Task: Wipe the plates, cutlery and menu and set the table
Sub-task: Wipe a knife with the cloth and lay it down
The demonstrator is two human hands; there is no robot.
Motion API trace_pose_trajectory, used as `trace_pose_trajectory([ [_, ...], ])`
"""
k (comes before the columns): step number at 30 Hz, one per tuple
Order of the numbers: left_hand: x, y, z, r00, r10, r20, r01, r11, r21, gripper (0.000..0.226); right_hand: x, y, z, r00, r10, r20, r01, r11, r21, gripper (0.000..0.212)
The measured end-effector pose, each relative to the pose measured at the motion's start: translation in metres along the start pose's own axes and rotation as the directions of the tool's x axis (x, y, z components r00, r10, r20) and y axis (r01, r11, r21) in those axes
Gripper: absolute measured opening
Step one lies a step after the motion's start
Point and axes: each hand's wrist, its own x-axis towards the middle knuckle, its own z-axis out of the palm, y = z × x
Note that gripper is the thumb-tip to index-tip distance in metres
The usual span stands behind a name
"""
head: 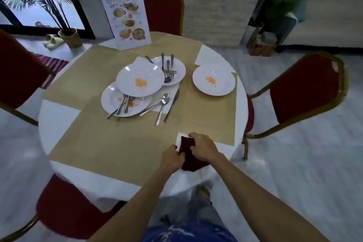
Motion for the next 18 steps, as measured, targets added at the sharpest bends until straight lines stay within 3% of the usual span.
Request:
trace_pose_trajectory([
  [5,0.006,0.022,0.013,0.996,-0.059,-0.067,0.056,0.997,-0.058,0.041,0.011,0.018,0.008,0.999,-0.035,0.028,0.041,0.974,-0.224,0.044],
  [9,0.020,0.030,0.002,0.997,-0.049,-0.060,0.048,0.999,-0.025,0.032,0.034,0.030,-0.007,0.995,-0.060,0.076,0.075,0.973,-0.220,0.020],
  [13,0.038,0.040,-0.023,0.996,0.020,-0.087,-0.020,1.000,0.005,0.022,0.055,0.033,-0.041,0.979,-0.103,0.178,0.117,0.990,-0.072,0.016],
  [18,0.065,0.060,-0.052,0.992,0.088,-0.085,-0.088,0.996,0.005,0.018,0.068,0.022,-0.076,0.971,-0.108,0.213,0.023,0.930,0.367,0.015],
])
